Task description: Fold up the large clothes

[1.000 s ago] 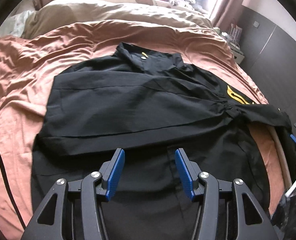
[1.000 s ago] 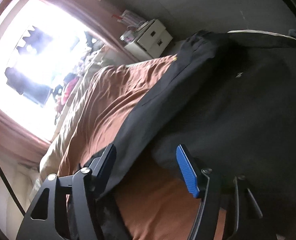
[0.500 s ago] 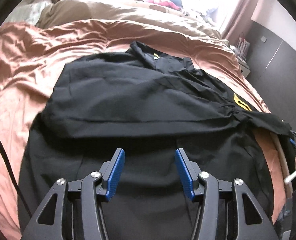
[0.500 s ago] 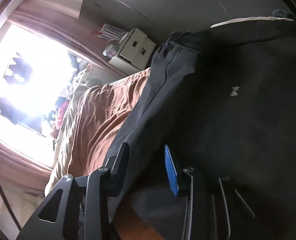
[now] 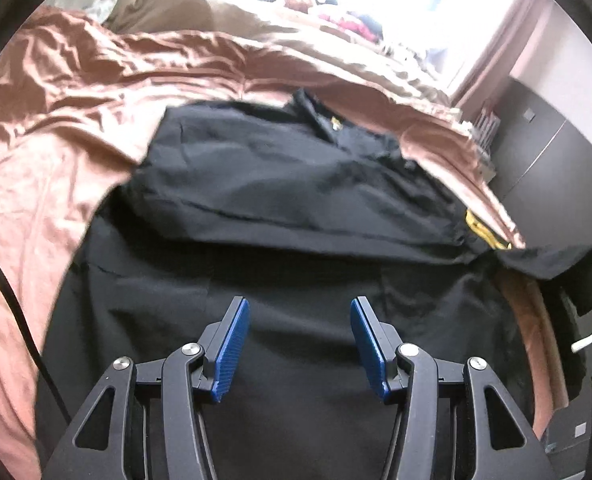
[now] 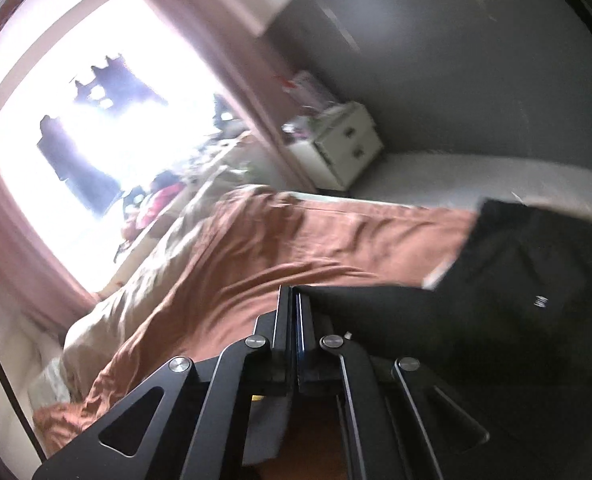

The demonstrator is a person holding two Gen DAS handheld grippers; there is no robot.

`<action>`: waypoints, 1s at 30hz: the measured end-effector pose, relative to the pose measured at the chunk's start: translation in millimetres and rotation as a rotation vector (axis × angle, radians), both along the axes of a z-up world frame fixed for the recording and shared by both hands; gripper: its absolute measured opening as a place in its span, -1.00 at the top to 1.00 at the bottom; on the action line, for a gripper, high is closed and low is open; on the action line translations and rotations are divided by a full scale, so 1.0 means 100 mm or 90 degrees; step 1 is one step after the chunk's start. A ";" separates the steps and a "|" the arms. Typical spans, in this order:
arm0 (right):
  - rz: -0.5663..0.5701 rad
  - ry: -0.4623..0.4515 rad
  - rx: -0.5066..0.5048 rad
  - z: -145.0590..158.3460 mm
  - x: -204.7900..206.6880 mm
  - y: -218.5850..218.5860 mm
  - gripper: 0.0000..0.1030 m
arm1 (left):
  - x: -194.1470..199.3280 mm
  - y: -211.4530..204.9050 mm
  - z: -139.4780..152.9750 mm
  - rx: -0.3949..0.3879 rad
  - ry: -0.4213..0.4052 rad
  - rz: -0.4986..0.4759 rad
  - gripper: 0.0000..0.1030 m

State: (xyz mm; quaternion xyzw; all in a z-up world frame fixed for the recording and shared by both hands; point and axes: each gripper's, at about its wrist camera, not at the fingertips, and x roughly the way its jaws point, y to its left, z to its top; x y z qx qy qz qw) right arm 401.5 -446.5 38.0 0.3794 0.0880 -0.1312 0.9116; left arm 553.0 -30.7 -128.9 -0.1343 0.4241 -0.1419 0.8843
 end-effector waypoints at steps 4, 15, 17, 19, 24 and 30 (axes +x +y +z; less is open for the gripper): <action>0.045 -0.014 -0.055 0.36 0.01 0.51 1.00 | -0.09 0.12 0.10 -0.014 -0.017 0.005 -0.06; 0.160 -0.042 -0.114 1.01 0.18 1.66 1.00 | -0.10 0.45 0.13 -0.070 -0.018 0.023 -0.07; 0.180 -0.046 -0.129 1.10 0.21 1.83 1.00 | -0.11 0.52 0.15 -0.082 -0.019 0.032 -0.07; 0.201 -0.052 -0.142 1.21 0.31 2.01 1.00 | -0.11 0.61 0.15 -0.093 -0.018 0.045 -0.07; 0.255 -0.058 -0.150 1.25 0.61 2.19 1.00 | -0.11 0.78 0.16 -0.126 -0.017 0.068 -0.07; 0.342 -0.056 -0.155 1.16 0.94 2.52 1.00 | -0.11 0.93 0.19 -0.147 -0.020 0.085 -0.07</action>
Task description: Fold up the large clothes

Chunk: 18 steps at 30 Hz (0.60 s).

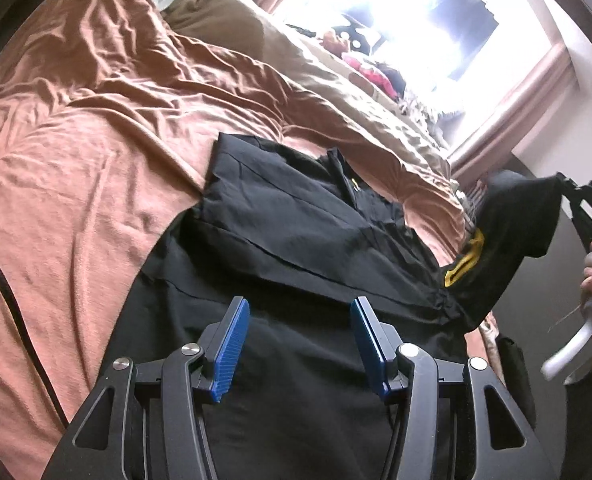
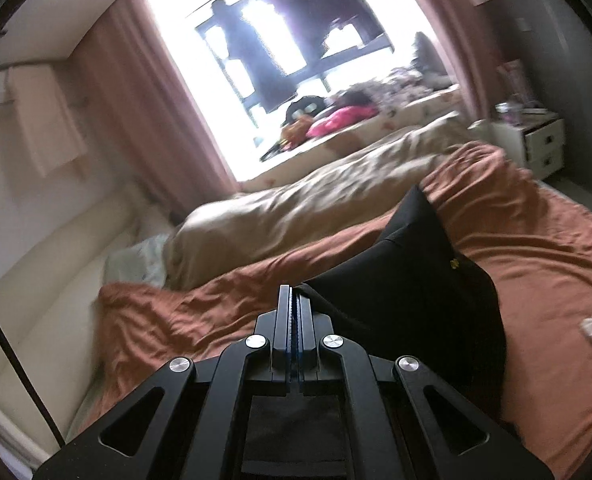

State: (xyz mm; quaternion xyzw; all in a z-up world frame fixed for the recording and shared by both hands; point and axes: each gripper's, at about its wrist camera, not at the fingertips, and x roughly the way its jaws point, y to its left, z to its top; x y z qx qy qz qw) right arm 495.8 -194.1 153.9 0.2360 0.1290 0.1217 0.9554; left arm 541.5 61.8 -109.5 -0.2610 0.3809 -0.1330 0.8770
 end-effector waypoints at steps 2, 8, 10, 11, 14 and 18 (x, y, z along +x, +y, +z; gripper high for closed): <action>0.025 0.010 -0.005 -0.06 0.23 0.10 1.00 | -0.01 0.08 0.00 -0.005 -0.003 0.015 -0.07; 0.088 0.092 -0.039 -0.64 0.77 0.45 1.00 | -0.04 0.27 -0.16 -0.018 0.021 0.070 -0.07; 0.113 0.137 -0.053 -0.90 0.92 0.57 1.00 | -0.05 0.28 -0.26 -0.017 0.053 0.084 -0.07; 0.122 0.169 -0.061 -1.08 0.99 0.62 1.00 | -0.06 0.28 -0.29 -0.014 0.068 0.086 -0.07; 0.154 0.224 -0.065 -1.40 1.04 0.66 1.00 | -0.19 0.26 -0.27 0.009 0.077 0.075 -0.11; 0.181 0.268 -0.081 -1.56 0.96 0.57 0.96 | -0.42 0.23 -0.14 0.045 0.071 0.076 -0.61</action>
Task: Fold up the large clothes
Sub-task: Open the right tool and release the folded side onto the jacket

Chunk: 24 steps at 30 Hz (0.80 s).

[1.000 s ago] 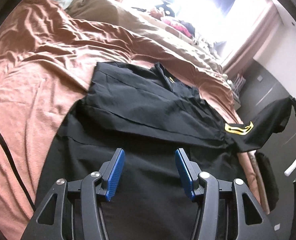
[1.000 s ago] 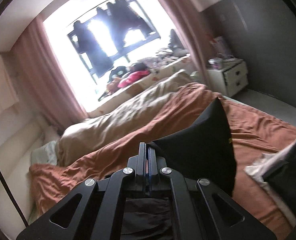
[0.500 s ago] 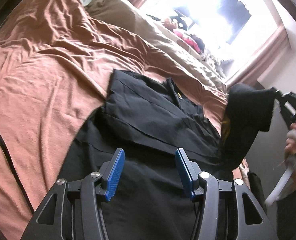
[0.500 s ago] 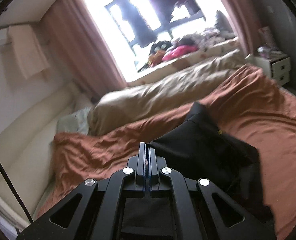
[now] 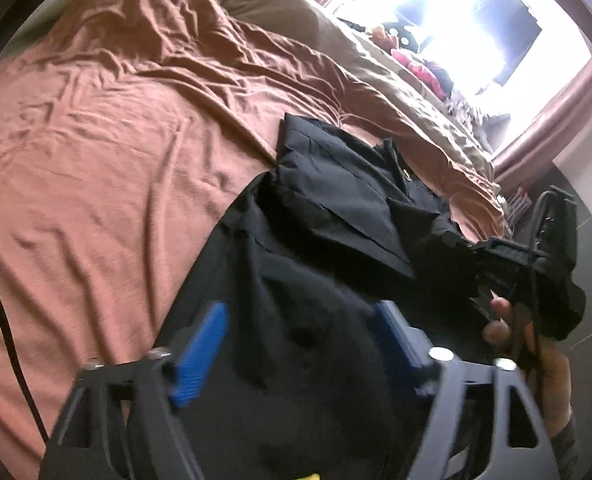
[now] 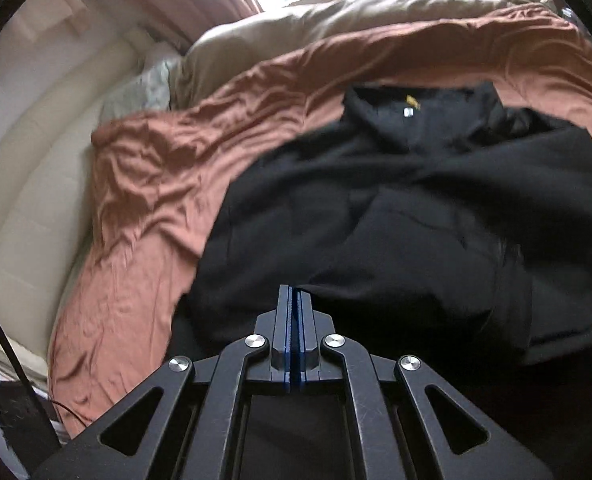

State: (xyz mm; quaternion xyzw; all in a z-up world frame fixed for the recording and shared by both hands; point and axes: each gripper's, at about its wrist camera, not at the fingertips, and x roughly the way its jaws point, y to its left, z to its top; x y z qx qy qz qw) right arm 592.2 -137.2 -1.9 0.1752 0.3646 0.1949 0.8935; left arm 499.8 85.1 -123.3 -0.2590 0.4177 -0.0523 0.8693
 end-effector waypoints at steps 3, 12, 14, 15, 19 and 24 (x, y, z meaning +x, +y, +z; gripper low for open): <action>0.006 0.023 0.026 0.00 -0.07 -0.17 -0.11 | -0.18 -0.04 0.16 0.016 -0.002 -0.006 -0.63; -0.037 0.021 0.053 0.26 -1.14 -0.78 -0.54 | -0.52 -0.24 0.63 0.045 -0.017 -0.039 -0.66; -0.058 0.018 0.061 0.37 -1.37 -1.04 -0.54 | -0.56 -0.30 0.73 0.054 -0.023 -0.048 -0.66; -0.071 0.017 0.058 0.43 -1.48 -1.19 -0.54 | -0.58 -0.34 0.78 0.058 -0.026 -0.054 -0.66; -0.097 0.014 0.073 0.55 -1.66 -1.44 -0.54 | -0.59 -0.52 1.01 0.074 -0.035 -0.077 -0.67; -0.147 -0.001 0.083 0.48 -1.80 -1.68 -0.54 | -0.48 -0.75 1.14 0.090 -0.039 -0.096 -0.68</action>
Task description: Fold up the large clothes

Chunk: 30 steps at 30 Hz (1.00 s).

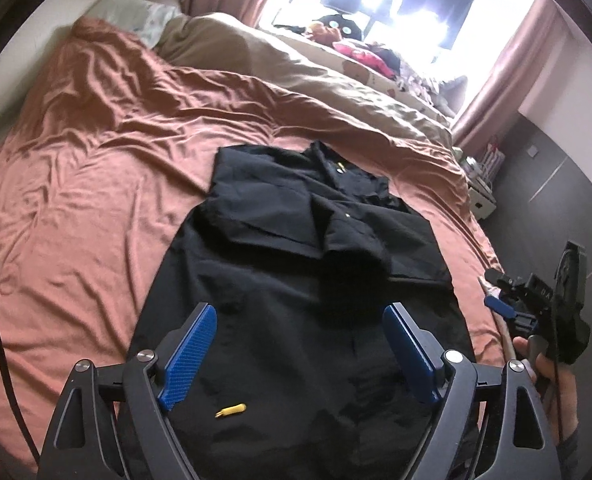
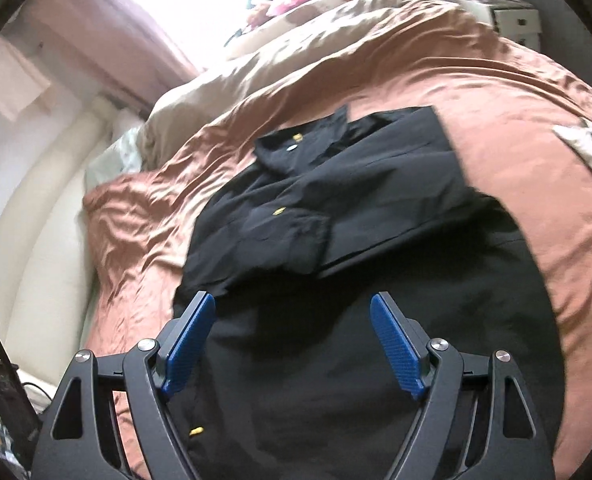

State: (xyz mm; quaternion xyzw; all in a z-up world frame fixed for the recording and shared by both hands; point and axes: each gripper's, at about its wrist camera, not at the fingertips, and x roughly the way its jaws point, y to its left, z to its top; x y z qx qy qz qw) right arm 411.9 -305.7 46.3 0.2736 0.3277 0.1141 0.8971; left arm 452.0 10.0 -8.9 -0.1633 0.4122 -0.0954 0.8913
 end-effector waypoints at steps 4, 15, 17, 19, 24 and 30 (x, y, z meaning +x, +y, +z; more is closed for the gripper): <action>-0.024 0.002 0.026 -0.22 0.03 -0.26 -0.54 | 0.19 -0.27 0.02 0.031 0.000 -0.026 -0.68; -0.091 0.021 0.107 -0.99 0.31 -0.86 -0.54 | 0.94 -0.85 -0.22 0.076 0.026 -0.082 -0.68; -0.105 0.045 0.109 -1.08 0.38 -0.90 -0.54 | 1.13 -0.95 -0.26 0.079 0.028 -0.086 -0.68; -0.108 0.052 0.164 -1.17 0.42 -0.97 -0.54 | 1.29 -1.05 -0.29 0.089 0.029 -0.091 -0.68; -0.121 0.071 0.243 -1.27 0.47 -1.16 -0.54 | 1.68 -1.31 -0.46 0.120 0.048 -0.112 -0.68; -0.118 0.079 0.348 -1.41 0.58 -1.20 -0.54 | 1.91 -1.88 -0.79 0.159 0.081 -0.189 -0.68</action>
